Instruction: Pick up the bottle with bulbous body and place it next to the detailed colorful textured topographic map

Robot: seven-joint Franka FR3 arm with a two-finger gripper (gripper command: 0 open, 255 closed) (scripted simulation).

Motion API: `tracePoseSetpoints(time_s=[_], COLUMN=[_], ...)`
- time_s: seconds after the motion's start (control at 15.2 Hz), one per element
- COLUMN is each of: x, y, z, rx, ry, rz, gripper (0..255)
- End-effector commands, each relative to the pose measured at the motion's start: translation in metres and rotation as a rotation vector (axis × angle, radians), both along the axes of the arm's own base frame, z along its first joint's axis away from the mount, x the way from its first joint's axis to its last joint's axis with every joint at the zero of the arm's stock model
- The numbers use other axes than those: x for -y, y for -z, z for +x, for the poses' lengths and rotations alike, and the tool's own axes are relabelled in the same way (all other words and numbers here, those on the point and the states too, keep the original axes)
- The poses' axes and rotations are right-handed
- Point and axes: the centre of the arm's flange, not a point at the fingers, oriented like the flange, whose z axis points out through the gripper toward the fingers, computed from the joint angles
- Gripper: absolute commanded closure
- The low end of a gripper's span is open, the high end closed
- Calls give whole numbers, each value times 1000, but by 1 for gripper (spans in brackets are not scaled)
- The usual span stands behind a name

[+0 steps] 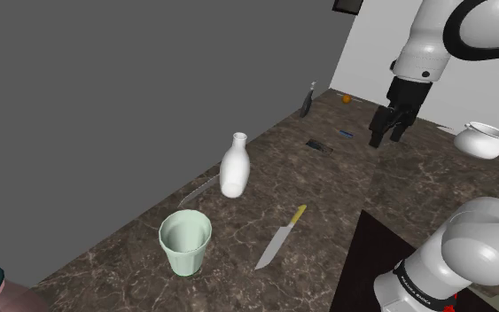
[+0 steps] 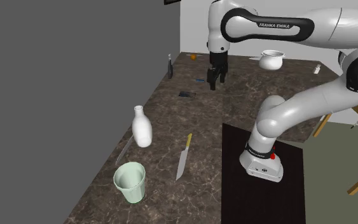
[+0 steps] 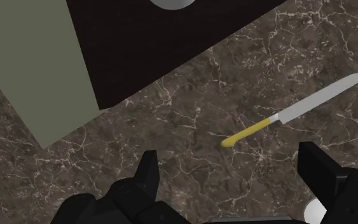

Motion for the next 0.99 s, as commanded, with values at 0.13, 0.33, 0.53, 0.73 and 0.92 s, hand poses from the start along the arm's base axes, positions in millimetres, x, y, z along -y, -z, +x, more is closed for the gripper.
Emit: tracePoseSetpoints(time_s=[0.13, 0.33, 0.53, 0.73, 0.92], x=[-13, -33, -52, -72, -91], y=[6, 16, 26, 36, 46], z=[22, 56, 89, 123, 156], rx=[-2, -5, -8, -11, -14], ry=[3, 9, 14, 19, 24], rz=[-1, -1, -2, -3, -4], gripper=[0, 0, 0, 0, 0])
